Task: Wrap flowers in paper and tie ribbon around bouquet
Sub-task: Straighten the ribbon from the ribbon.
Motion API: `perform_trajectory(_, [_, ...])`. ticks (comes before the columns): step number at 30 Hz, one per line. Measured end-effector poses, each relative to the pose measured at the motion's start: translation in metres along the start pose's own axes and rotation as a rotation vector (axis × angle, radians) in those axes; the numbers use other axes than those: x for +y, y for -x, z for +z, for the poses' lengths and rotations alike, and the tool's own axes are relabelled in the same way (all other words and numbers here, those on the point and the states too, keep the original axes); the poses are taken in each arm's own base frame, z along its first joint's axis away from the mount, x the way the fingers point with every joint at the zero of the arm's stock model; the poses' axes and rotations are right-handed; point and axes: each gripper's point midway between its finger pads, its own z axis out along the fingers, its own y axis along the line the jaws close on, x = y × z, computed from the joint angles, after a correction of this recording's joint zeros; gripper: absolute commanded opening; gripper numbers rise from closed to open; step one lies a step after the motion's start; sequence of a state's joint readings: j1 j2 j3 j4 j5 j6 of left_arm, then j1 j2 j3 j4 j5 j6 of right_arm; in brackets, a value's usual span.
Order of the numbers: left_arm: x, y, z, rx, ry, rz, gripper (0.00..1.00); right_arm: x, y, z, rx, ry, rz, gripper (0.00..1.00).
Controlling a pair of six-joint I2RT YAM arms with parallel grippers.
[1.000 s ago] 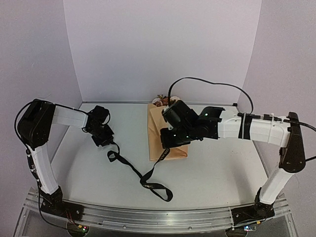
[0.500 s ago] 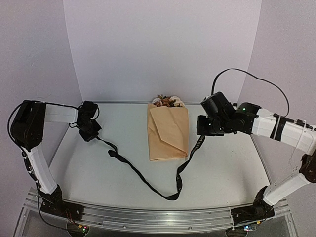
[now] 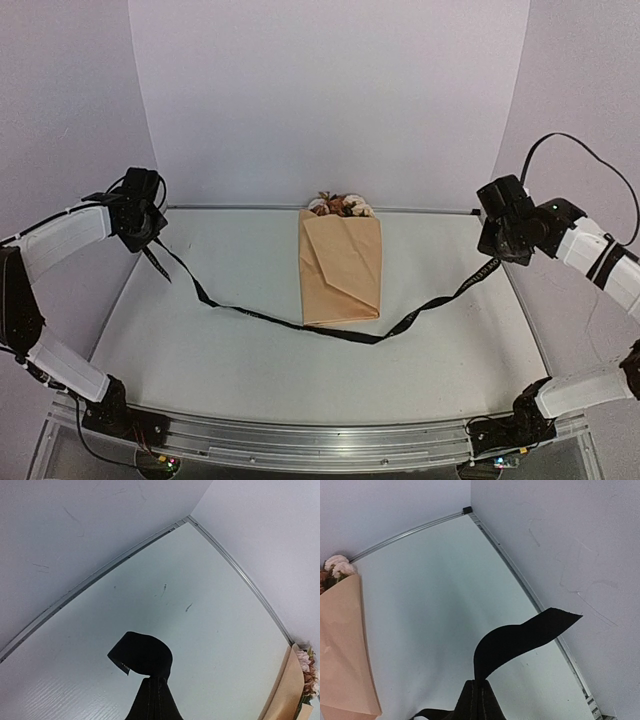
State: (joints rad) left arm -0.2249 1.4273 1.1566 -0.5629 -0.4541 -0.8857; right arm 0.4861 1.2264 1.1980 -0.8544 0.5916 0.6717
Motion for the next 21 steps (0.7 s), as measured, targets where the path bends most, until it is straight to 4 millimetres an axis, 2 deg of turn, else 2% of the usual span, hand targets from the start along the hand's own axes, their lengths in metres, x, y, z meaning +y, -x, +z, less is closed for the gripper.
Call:
perform_trajectory(7, [0.035,-0.010,-0.011,0.000,0.065,0.018,0.00,-0.052,0.015,-0.004,-0.015,-0.149,0.044,0.00])
perform_trajectory(13, [0.058,-0.014,-0.023,-0.020,0.092,0.016,0.00,-0.077,0.023,-0.009,-0.028,-0.229,0.057,0.00])
perform_trajectory(17, [0.073,-0.023,-0.022,-0.014,0.127,0.023,0.00,-0.091,0.021,-0.003,-0.012,-0.297,0.053,0.00])
perform_trajectory(21, [0.084,-0.031,-0.018,-0.010,0.160,0.028,0.00,-0.103,0.016,0.016,0.036,-0.382,0.044,0.00])
